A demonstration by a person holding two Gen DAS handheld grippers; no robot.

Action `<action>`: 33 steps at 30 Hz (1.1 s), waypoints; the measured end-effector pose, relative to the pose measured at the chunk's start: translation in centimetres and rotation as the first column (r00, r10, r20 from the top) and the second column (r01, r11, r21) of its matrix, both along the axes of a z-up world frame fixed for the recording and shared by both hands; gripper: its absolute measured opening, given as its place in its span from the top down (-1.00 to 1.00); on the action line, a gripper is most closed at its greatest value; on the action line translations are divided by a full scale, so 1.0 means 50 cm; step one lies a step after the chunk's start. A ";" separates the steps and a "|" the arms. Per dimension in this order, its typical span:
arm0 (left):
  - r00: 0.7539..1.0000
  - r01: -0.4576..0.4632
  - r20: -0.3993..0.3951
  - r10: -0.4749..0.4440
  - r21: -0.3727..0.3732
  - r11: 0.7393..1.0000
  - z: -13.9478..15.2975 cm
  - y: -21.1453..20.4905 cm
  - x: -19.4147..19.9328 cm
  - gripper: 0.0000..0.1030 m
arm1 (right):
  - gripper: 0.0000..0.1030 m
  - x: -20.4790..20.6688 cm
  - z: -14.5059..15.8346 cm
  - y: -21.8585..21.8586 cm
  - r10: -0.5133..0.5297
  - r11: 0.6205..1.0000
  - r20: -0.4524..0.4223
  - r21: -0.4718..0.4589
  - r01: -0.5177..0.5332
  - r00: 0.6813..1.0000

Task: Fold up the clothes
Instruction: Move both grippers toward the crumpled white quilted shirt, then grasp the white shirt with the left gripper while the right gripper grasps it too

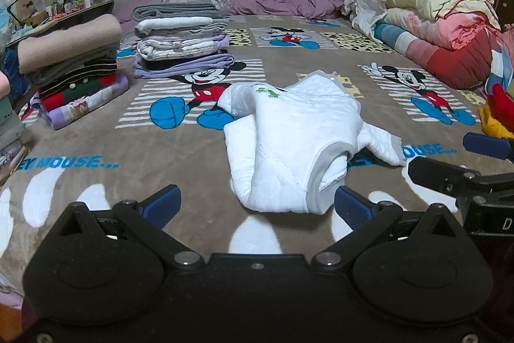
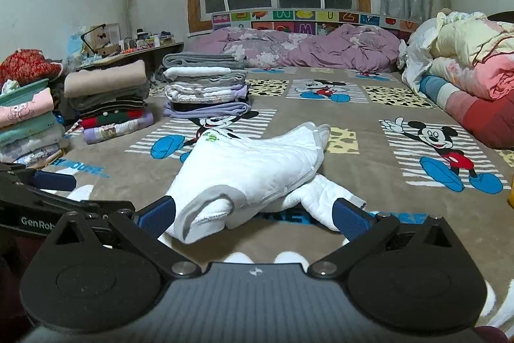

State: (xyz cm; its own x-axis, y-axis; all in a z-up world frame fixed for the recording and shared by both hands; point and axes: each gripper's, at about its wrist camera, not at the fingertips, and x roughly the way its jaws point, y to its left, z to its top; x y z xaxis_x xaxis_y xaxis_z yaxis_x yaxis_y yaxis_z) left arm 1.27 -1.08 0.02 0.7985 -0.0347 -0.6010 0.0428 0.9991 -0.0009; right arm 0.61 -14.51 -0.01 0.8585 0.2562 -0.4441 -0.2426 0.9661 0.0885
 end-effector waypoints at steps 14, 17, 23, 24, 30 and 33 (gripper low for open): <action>0.998 0.038 -0.057 -0.039 -0.008 0.999 -0.061 -0.003 0.046 -1.00 | -1.00 0.032 -0.045 -0.036 0.018 0.999 0.043 0.050 -0.020 0.999; 0.997 0.045 -0.069 -0.046 -0.019 0.999 -0.084 0.006 0.058 -1.00 | -1.00 0.030 -0.063 -0.045 0.031 0.999 0.121 0.027 -0.034 0.992; 0.996 0.087 -0.024 -0.088 -0.015 0.996 -0.120 0.012 0.069 -1.00 | -1.00 0.053 -0.106 -0.058 0.061 0.997 0.172 -0.053 -0.052 0.983; 0.995 0.094 -0.013 -0.094 0.006 0.996 -0.126 0.009 0.069 -1.00 | -1.00 0.059 -0.112 -0.062 0.065 0.996 0.169 -0.064 -0.055 0.983; 0.989 0.146 -0.022 -0.144 0.216 0.966 -0.170 -0.019 0.077 -1.00 | -1.00 0.098 -0.167 -0.049 0.091 0.982 0.093 -0.174 -0.074 0.991; 0.987 0.144 0.018 -0.157 0.300 0.943 -0.186 -0.031 0.072 -1.00 | -1.00 0.112 -0.189 -0.025 0.099 0.961 0.080 -0.268 -0.074 0.992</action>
